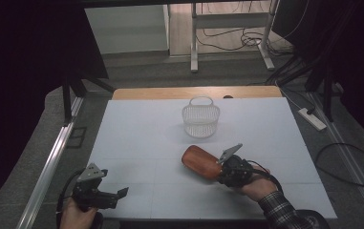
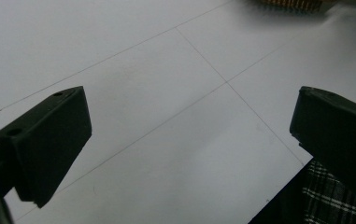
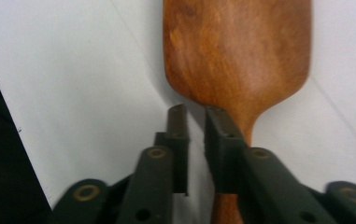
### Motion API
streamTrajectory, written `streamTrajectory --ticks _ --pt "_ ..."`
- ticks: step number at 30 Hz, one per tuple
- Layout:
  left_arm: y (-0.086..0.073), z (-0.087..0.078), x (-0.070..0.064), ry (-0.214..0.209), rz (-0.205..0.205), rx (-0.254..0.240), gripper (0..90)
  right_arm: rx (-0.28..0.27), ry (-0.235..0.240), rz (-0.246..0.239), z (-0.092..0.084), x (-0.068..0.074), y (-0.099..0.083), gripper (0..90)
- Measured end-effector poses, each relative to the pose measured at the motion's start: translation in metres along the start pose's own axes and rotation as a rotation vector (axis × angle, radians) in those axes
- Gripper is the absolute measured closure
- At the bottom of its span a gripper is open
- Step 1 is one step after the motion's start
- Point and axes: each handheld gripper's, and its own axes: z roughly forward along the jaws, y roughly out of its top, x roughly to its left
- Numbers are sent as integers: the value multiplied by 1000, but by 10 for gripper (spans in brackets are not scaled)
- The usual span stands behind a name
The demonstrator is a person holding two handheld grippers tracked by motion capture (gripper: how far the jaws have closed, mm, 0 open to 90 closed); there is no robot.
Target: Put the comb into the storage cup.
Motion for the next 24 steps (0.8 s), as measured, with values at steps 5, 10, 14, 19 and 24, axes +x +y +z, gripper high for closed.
streamTrajectory --ticks 5,10,14,19,24 --pt "0 0 0 0 1 1 0 -32 -31 26 -8 -2 -2 620" --pt "0 0 0 0 1 2 0 -52 -53 47 -12 -5 -3 469" --pt "0 0 0 0 1 1 0 -53 -71 36 -12 -4 -2 315" --pt "0 0 0 -1 1 1 0 -50 -95 37 -11 -4 -1 183" --pt "0 0 0 -3 1 0 0 -66 -106 60 -11 -8 -1 80"
